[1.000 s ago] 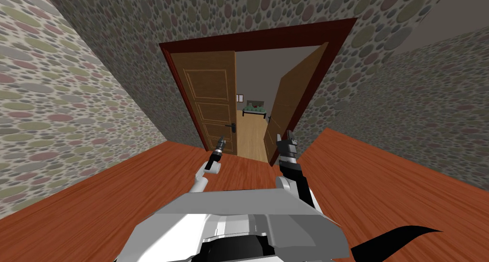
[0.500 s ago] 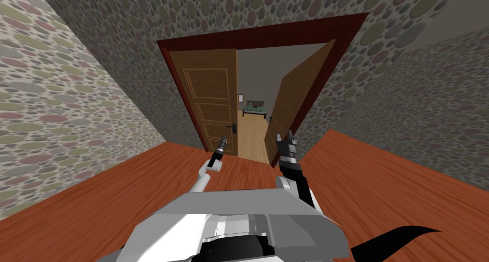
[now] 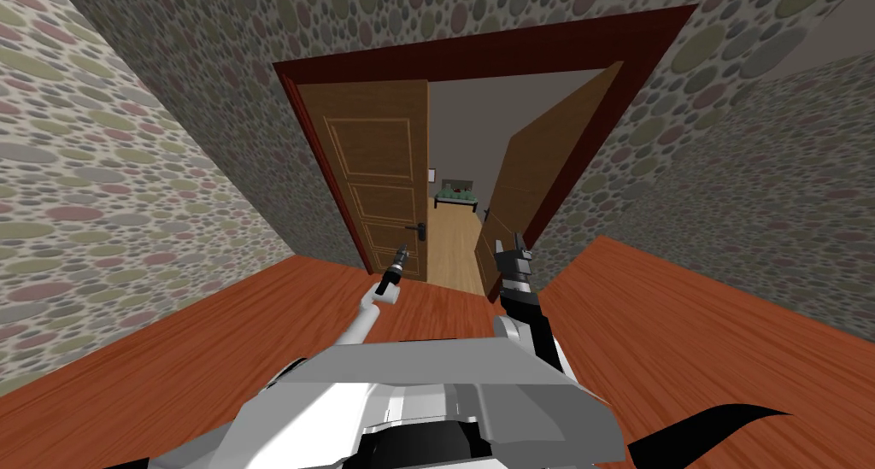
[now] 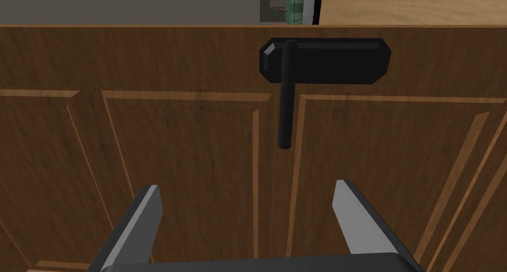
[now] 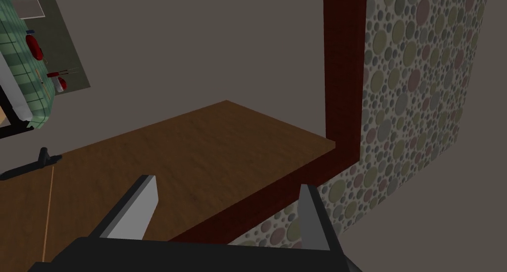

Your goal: Push the door open

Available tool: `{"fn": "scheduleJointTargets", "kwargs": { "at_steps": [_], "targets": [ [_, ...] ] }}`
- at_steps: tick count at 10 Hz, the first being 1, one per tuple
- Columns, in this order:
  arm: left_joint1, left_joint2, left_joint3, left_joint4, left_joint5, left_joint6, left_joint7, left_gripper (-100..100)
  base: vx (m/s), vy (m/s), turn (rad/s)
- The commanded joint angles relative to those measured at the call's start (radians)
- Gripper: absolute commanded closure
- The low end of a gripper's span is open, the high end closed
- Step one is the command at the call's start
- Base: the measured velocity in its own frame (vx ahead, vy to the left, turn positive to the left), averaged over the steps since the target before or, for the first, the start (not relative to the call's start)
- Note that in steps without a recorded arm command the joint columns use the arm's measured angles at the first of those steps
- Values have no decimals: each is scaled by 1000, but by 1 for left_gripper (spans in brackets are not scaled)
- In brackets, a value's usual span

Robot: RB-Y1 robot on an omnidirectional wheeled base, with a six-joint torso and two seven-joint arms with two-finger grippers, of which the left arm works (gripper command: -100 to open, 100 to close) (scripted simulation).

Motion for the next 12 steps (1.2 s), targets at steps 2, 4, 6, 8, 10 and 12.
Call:
{"fn": "scheduleJointTargets", "kwargs": {
  "at_steps": [2, 4, 6, 8, 10, 12],
  "targets": [
    [-50, 0, -2, 76, 1, -3, 10, -100, 91, 56, -12],
    [-85, -2, -4, 131, 1, -4, 17, -100, 99, 67, -9],
    [-118, -4, -6, 185, 2, -6, 23, -100, 85, 71, -9],
    [-145, -6, -7, 227, 2, -7, 28, -100, 83, 43, -6],
    [-172, -8, -9, 268, 3, -8, 33, -100, 73, 53, -6],
    [-200, -11, -10, 311, 3, -9, 39, -100, 92, 50, -8]
  ]
}}
